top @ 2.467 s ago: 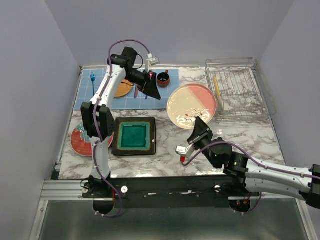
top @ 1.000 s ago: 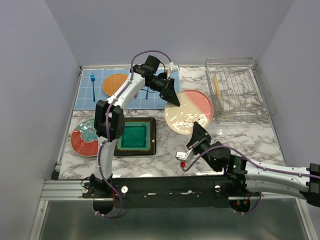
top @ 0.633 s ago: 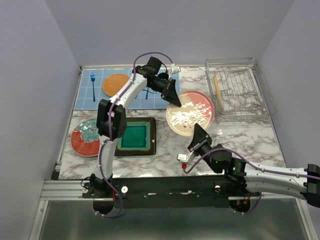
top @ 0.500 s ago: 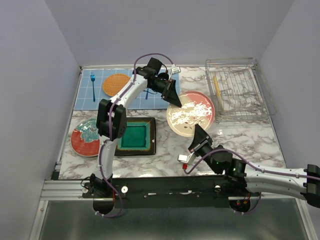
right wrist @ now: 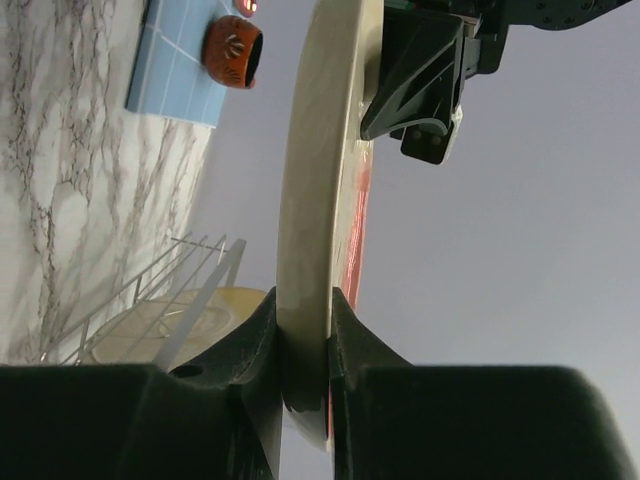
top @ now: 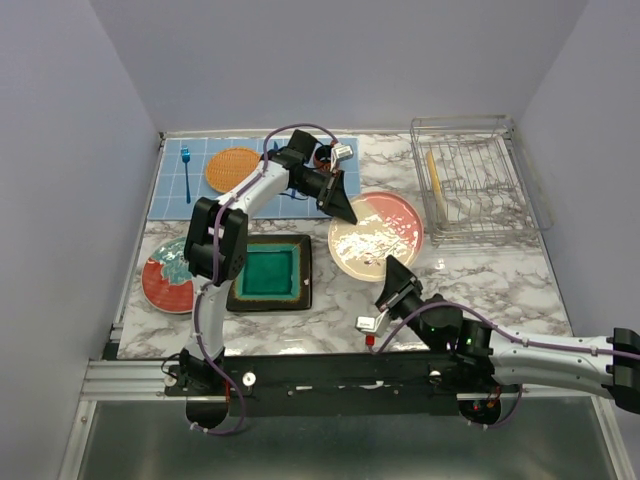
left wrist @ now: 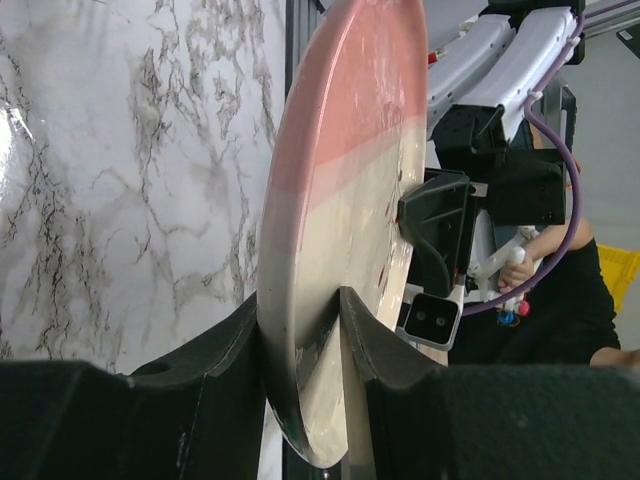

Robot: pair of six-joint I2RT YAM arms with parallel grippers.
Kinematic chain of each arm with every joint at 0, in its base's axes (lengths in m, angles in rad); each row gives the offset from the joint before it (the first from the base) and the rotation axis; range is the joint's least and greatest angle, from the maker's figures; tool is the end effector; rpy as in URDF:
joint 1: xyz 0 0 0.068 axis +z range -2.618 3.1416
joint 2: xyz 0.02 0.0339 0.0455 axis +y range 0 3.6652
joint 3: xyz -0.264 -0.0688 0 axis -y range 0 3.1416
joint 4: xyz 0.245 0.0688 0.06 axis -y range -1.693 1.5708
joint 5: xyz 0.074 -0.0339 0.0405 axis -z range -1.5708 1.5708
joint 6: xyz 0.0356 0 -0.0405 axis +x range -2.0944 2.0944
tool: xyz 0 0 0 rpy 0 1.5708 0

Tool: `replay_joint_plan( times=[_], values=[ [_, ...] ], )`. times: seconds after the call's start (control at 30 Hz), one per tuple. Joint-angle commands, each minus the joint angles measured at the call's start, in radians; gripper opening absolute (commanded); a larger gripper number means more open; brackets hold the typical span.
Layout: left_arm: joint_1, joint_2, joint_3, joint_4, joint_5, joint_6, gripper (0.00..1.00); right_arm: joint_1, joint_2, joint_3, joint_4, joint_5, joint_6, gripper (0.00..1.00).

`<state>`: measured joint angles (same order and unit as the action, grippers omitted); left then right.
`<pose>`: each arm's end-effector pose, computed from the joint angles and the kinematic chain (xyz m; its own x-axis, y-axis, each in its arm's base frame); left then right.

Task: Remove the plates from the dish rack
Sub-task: Unload the plate from the dish rack.

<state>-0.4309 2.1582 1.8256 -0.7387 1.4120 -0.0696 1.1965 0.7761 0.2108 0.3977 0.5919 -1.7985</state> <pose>0.3993 -0.2222 0.2401 -0.8301 0.3695 -0.4175 0.4391 -0.0282 -0.8980 0.0816 0.1535 0.2006 0.5703 -0.7594 0.3132 0.0695 -0.3353 -0.9395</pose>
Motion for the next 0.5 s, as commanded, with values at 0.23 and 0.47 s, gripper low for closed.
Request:
replay_joint_plan(
  times=[0.23, 0.47],
  values=[
    [-0.012, -0.081, 0.02, -0.068, 0.205, 0.031, 0.0, -0.002, -0.026, -0.008, -0.18, -0.006, 0.198, 0.47],
    [0.009, -0.09, 0.046, -0.168, 0.237, 0.12, 0.0, -0.003, -0.003, -0.037, -0.155, -0.056, 0.215, 0.49]
  ],
)
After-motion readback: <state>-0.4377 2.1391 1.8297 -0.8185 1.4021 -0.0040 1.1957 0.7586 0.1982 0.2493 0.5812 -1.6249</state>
